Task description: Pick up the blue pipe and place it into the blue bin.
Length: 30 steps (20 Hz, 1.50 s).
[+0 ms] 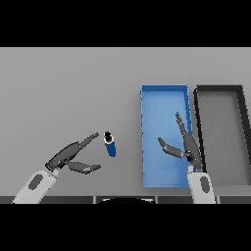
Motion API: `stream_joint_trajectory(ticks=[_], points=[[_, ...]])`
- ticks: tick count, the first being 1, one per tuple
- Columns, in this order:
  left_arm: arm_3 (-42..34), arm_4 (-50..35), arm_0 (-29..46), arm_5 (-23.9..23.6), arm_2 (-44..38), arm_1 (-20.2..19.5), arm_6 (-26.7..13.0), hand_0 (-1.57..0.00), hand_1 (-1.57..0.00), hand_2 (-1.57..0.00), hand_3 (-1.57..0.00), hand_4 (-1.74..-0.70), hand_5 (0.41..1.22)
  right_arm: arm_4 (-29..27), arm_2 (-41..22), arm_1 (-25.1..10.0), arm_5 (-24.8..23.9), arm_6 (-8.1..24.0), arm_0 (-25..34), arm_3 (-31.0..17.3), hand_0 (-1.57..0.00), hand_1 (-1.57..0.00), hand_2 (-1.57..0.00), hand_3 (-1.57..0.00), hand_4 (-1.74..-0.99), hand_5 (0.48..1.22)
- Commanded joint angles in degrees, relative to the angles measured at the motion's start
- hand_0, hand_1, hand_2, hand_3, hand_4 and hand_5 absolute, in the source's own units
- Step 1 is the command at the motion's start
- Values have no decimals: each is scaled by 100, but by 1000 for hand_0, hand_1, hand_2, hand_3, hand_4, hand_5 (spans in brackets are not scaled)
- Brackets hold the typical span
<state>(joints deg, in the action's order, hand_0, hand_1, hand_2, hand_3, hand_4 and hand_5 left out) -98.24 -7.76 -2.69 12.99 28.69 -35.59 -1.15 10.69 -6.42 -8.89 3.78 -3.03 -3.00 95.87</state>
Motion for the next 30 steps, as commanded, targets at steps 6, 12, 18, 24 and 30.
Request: stream_joint_trajectory(ticks=[6,12,18,24,30], points=[[578,368,-386,-194,318,823,158,1,1,1,1,-1145,486,-153,75,-22,61,131,-14,122,1,1,1,1,-1209,556],[1256,404,-551,-343,366,1477,331,1,1,1,1,-1137,495,-144,85,8,36,19,-63,59,1,1,1,1,-1200,549],[1975,524,-906,-454,324,1960,726,1,1,-51,-16,-1117,543,-154,129,-44,43,12,-83,58,1,1,1,1,-1192,549],[2110,-35,-859,-318,187,2422,747,-418,-642,-777,-777,-1383,872,-75,85,-24,13,-66,-105,47,1,1,1,1,-1191,561],[1884,209,-701,-453,459,2492,854,-1269,-1327,-1363,-1320,-1586,1129,30,11,33,-46,-75,-120,66,1,1,1,1,-1176,560]])
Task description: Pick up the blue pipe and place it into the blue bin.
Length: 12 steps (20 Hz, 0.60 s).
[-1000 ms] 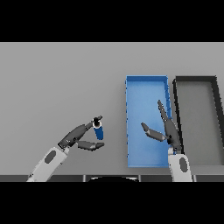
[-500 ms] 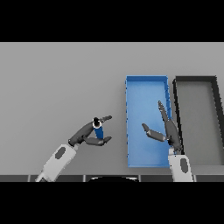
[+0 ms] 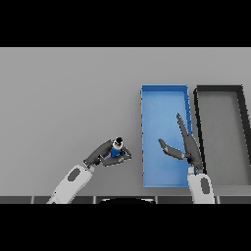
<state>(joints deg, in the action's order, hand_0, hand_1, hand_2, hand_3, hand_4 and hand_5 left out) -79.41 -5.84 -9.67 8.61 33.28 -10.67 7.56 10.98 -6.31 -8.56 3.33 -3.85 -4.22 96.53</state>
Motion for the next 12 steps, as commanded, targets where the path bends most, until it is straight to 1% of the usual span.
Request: stream_joint_trajectory(ticks=[1,2,3,5,7,8,9,10,12], points=[[-69,49,26,-49,34,-30,-7,-1329,-1376,-1404,-1370,-1561,1148,-24,26,-31,33,32,11,-67,1,1,1,1,-1176,559],[-73,89,-13,-101,20,-13,61,-1378,-1415,-1438,-1411,-1541,1162,-79,74,-62,58,116,100,-97,1,1,1,1,-1176,559],[-18,151,-40,-112,19,2,78,-1416,-1446,-1464,-1443,-1525,1174,-50,44,-39,36,82,94,-60,1,1,1,1,-1174,558],[-91,226,-32,-104,20,68,164,-1472,-1491,-1503,-1489,-1502,1191,-21,27,-14,16,133,111,-73,1,1,1,1,-1166,556],[-288,205,-35,-118,-44,141,405,-1508,-1520,-1527,-1518,-1488,1202,-71,89,-91,58,73,69,-97,1,1,1,1,-1158,552],[-389,149,-66,-100,-80,198,484,-1520,-1530,-1536,-1529,-1485,1206,-29,43,-52,38,42,52,-74,1,1,1,1,-1154,550],[-440,155,-156,-126,-89,306,464,-1530,-1538,-1543,-1537,-1482,1209,-24,37,-56,43,45,29,-41,1,1,1,1,-1151,550],[-577,142,-144,-111,-89,311,458,-1539,-1545,-1549,-1544,-1480,1211,18,56,-82,7,80,47,-52,1,1,1,1,-1144,551],[-745,160,-251,-128,-125,353,197,-1550,-1554,-1557,-1554,-1476,1215,15,74,-99,17,114,59,-109,1,1,1,1,-1138,555]])
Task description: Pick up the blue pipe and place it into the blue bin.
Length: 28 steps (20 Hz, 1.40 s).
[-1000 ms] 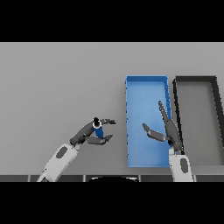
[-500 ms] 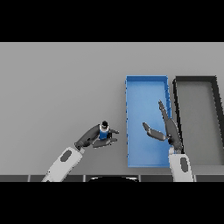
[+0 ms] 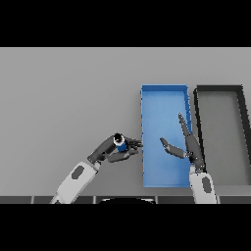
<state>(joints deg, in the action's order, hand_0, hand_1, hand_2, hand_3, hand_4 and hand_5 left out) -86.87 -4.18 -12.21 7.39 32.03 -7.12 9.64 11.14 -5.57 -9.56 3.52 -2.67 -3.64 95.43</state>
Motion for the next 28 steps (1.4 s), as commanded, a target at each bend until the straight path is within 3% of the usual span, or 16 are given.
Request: stream_joint_trajectory(ticks=[1,7,12,16,21,23,26,28], points=[[-118,51,-25,-28,37,35,-100,-1554,-1558,-1560,-1557,-1475,1216,25,-9,-6,-12,-38,28,16,1,1,1,1,-1135,559],[-300,55,-212,249,-36,49,-453,-1567,-1567,-1568,-1567,-1473,1220,-29,70,-113,36,-71,13,20,1,1,1,1,-1124,574],[-234,132,-259,348,-116,194,-560,-1570,-1570,-1570,-1570,-1474,1220,-117,72,-354,353,27,541,-221,1,1,1,1,-1123,578],[-296,211,-144,439,-139,219,-536,-1570,-1571,-1571,-1571,-1474,1220,-140,19,-423,529,-39,772,-374,1,-3,1,1,-1191,577],[-405,345,-33,535,-151,263,-522,-1571,-1571,-1571,-1571,-1475,1221,-1254,242,-506,1240,-512,1056,-21,1,-14,-25,1,-1175,592],[-369,334,-35,620,-234,223,-577,-1571,-1571,-1571,-1571,-1474,1221,-1635,246,-802,1633,-311,1215,291,1,-8,-16,1,-1163,592],[-339,445,-108,614,-301,300,-615,-1571,-1571,-1571,-1571,-1473,1221,-2215,128,-1194,2168,267,1454,776,1,-4,-8,1,-1177,567],[-502,457,-34,654,-272,336,-696,-1571,-1571,-1571,-1571,-1473,1221,-2281,-83,-1404,2404,555,1607,1093,1,-2,-4,1,-1194,543]])
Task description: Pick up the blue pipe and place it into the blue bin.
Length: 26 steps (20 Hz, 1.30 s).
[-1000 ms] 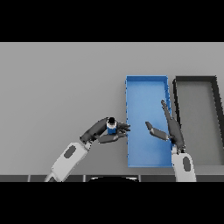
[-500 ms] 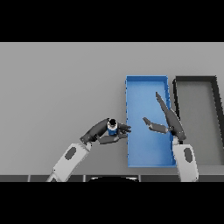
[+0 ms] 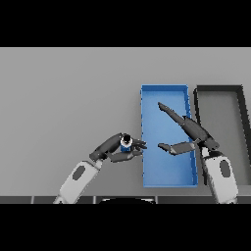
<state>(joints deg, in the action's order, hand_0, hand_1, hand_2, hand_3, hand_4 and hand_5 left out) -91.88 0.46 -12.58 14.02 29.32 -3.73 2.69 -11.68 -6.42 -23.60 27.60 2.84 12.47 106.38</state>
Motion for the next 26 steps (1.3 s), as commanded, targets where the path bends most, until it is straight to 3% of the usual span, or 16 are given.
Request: stream_joint_trajectory(ticks=[1,2,5,7,9,14,19,22,23,24,25,26], points=[[27,49,83,22,29,-1,35,-1571,-1571,-1571,-1571,-1473,1221,1,-107,-71,103,-7,36,188,1,-1,-3,1,-1205,539],[-2,87,28,-5,-20,19,-75,-1571,-1571,-1571,-1571,-1474,1221,-42,-220,-93,207,25,100,293,1,-1,-3,1,-1219,537],[51,215,94,71,-62,-5,127,-1571,-1571,-1571,-1571,-1474,1221,-285,-474,-146,404,414,444,432,1,0,-1,1,-1256,523],[85,220,-35,101,-114,104,-63,-1571,-1571,-1571,-1571,-1475,1221,-423,-649,-74,436,740,660,441,1,0,0,1,-1242,524],[99,234,40,189,-123,123,21,-1571,-1571,-1571,-1571,-1475,1221,-611,-829,41,513,1013,816,368,1,1,0,1,-1232,525],[115,219,75,390,-225,183,43,-1571,-1571,-1571,-1571,-1474,1221,-662,-1185,246,815,1295,1295,78,1,1,1,1,-1201,514],[141,55,43,654,-377,276,-23,-1571,-1571,-1571,-1571,-1459,1221,-655,-1502,725,914,1547,1837,-351,1,1,-1,1,-1208,512],[305,169,-11,734,-441,342,155,-1571,-1571,-1571,-1571,-1460,1221,-632,-1632,936,978,1708,2050,-561,-24,-108,-130,-49,-1222,517],[232,201,37,699,-425,370,-11,-1571,-1571,-1571,-1571,-1515,1221,-610,-1631,974,1065,1661,2097,-709,-166,-241,-249,-143,-1255,519],[284,242,87,713,-387,406,-96,-1571,-1571,-1541,-1304,-1560,1221,-618,-1633,984,1113,1629,2129,-746,-398,-437,-428,-307,-1303,520],[284,212,45,707,-435,447,-146,-1571,-1571,-1528,-1139,-1596,1221,-598,-1698,1076,1054,1645,2193,-721,-630,-652,-657,-504,-1383,523],[190,172,99,747,-444,404,-203,-1571,-1571,-1537,-1163,-1625,1221,-573,-1692,1062,1066,1644,2249,-747,-818,-836,-840,-662,-1446,527]])
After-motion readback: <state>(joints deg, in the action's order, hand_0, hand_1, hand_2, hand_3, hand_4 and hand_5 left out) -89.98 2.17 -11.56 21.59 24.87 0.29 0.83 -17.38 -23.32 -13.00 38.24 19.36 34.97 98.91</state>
